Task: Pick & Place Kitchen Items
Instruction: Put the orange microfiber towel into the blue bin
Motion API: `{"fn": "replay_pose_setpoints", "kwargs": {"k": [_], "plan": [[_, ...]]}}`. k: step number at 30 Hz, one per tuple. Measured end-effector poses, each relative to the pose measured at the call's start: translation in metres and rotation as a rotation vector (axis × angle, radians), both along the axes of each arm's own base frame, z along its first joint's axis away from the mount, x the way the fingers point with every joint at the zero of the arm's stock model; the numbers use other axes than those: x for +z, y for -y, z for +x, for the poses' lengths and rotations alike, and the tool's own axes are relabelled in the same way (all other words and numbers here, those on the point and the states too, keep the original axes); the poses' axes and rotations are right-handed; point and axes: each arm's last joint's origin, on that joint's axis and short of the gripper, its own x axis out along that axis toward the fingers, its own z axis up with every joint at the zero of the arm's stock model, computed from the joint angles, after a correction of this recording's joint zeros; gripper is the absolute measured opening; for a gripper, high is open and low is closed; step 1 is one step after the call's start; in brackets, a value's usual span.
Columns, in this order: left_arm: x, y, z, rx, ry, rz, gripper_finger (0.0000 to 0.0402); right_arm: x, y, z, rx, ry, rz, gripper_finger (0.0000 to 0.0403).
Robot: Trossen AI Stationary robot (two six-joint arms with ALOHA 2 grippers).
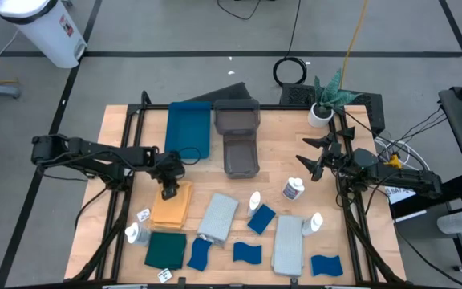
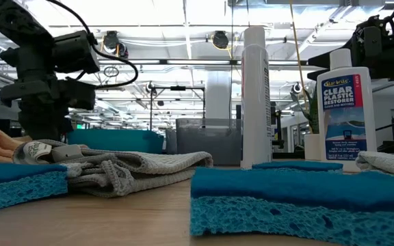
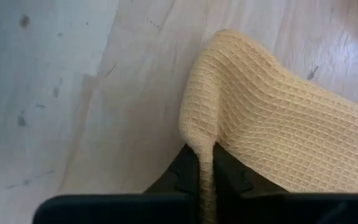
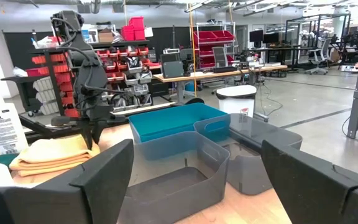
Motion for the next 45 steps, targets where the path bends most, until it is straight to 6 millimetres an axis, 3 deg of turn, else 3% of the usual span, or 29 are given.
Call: {"fn": "replay_pose_setpoints", "kwargs": {"k": [4,13,19,31,38,45], "plan": [[0.015,0.001,0.009,0.015,0.024,0.130,0.0022,0.000,0.000,0.000,0.000,0.000,0.000,0.0334],[0.077,0.005,0.035,-0.031,0.045,0.432,0.0015,0.000,0.000,0.000,0.000,0.000,0.000,0.0334],[0.102,0.009,0.042,-0.073,0.068,0.583,0.0021,0.000,0.000,0.000,0.000,0.000,0.000,0.0334],[0.117,0.000,0.045,-0.061,0.050,0.765,0.0029,0.000,0.000,0.000,0.000,0.000,0.000,0.0334],[0.118,-0.009,0.046,-0.050,0.043,0.789,0.0014,0.000,0.000,0.000,0.000,0.000,0.000,0.0334],[0.129,-0.013,0.043,-0.006,0.089,0.862,0.0036,0.000,0.000,0.000,0.000,0.000,0.000,0.0334]]}}
